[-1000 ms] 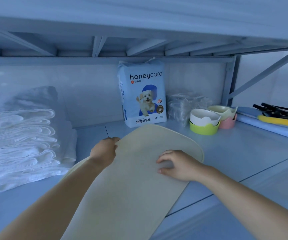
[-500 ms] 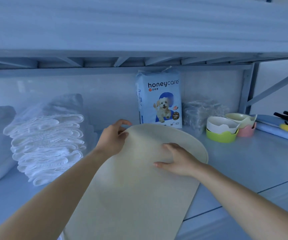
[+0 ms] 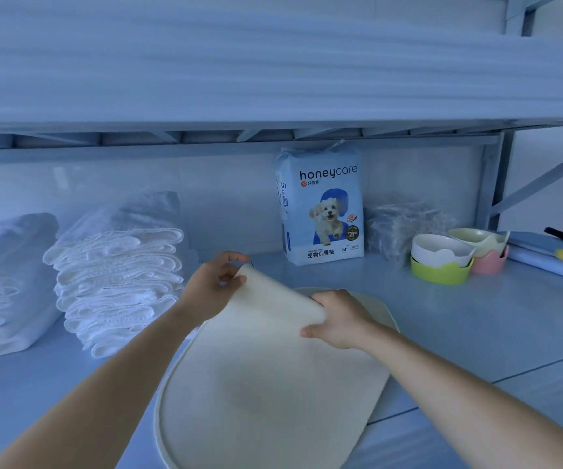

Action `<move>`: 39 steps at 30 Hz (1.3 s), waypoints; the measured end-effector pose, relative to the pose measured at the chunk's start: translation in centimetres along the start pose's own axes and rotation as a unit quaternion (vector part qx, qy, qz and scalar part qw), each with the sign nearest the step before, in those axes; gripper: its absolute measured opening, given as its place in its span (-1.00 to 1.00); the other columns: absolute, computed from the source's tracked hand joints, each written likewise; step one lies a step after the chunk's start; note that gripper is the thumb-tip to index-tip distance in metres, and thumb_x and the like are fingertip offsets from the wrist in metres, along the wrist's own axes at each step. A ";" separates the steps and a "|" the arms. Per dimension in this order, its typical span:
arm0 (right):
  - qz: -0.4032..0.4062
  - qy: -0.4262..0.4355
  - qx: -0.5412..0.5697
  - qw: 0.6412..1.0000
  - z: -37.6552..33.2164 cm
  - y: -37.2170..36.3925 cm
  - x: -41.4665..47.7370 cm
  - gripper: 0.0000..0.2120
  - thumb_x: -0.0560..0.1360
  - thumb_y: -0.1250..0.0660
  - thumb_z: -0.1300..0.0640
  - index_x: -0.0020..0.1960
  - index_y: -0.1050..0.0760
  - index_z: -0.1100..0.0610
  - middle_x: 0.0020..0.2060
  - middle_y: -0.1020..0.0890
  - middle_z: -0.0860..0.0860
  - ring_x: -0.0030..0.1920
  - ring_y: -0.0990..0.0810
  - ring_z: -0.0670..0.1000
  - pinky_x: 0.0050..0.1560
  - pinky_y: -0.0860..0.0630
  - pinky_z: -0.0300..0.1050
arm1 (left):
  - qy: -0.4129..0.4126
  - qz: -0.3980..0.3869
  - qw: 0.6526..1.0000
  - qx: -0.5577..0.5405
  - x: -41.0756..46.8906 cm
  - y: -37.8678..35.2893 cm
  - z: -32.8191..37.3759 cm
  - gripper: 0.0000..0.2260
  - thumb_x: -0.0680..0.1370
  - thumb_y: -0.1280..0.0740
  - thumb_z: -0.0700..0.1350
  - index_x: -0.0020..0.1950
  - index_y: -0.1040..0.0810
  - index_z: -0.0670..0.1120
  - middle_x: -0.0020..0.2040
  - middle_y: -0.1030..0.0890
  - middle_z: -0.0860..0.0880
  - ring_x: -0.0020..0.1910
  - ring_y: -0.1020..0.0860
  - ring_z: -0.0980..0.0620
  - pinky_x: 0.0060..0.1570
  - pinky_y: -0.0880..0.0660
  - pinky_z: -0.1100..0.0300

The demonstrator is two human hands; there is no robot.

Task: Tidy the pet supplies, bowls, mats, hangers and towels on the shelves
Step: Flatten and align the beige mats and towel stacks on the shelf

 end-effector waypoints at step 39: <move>0.180 0.060 -0.115 0.975 3.6 20.1 0.2 -0.74 0.30 -0.48 -0.13 -0.07 -0.51 -0.16 -0.17 -0.54 -0.24 -0.13 -0.47 -0.12 -0.24 -0.36 -0.19 | -0.166 0.093 0.981 0.033 5.1 -3.2 11.2 -0.74 0.40 -0.46 -0.03 -0.08 -0.43 0.22 -0.19 -0.57 0.27 -0.19 -0.53 0.29 -0.27 -0.39 0.51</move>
Point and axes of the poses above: each hand's wrist, its own x-axis towards the middle knuckle, its own y-axis out of the back of the hand, z = x × y, the point moved 10 cm from there along x, towards the middle knuckle
